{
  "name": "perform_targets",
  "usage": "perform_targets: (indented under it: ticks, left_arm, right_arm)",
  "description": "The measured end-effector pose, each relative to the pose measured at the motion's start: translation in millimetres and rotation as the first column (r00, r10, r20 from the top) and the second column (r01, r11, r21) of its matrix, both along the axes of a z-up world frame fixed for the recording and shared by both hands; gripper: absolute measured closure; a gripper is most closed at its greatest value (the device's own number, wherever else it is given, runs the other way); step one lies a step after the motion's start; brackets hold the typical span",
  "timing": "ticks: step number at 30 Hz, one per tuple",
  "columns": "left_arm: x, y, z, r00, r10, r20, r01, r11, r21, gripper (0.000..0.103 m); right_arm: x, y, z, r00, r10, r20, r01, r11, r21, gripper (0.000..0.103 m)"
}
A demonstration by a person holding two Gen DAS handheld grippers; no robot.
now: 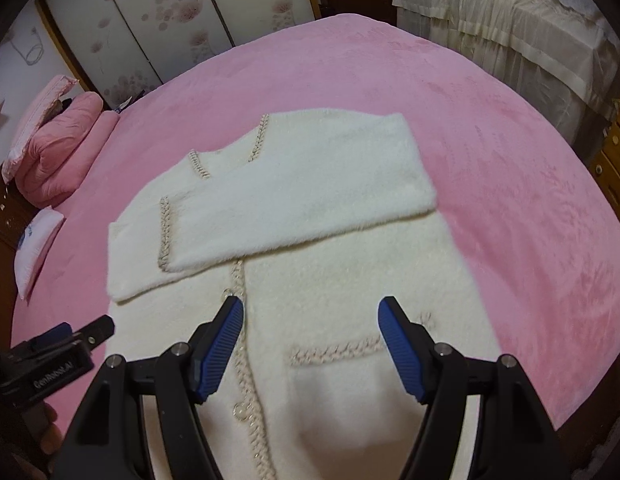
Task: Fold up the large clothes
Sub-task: 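Lift both tools and move them to the cardigan's hem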
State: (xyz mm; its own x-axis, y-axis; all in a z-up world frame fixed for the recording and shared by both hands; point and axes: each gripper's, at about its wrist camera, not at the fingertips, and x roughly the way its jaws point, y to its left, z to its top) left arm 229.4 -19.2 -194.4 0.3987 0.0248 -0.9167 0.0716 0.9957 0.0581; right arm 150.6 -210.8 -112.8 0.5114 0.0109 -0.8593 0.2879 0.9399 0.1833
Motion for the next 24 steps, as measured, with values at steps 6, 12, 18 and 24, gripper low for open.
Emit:
perform_targets:
  ticks: [6, 12, 18, 24]
  left_arm:
    - [-32, -7, -4, 0.999, -0.04, -0.012, 0.04, 0.999, 0.021, 0.019]
    - [-74, -9, -13, 0.998, -0.049, -0.046, 0.052, 0.997, 0.063, 0.019]
    - [-126, -4, -11, 0.997, -0.025, -0.078, 0.03, 0.998, 0.061, 0.019]
    - [-181, 14, -11, 0.989, -0.017, -0.147, 0.024, 0.999, 0.042, 0.019]
  right_arm:
    - [-36, 5, -1, 0.999, 0.015, 0.028, -0.014, 1.0, -0.025, 0.033]
    - [-75, -2, -8, 0.999, -0.007, 0.052, 0.004, 0.999, 0.051, 0.033]
    - [-112, -18, -10, 1.0, -0.011, -0.013, 0.012, 0.994, 0.11, 0.033]
    - [-150, -43, 2, 1.0, 0.01, -0.024, -0.006, 0.989, 0.149, 0.033]
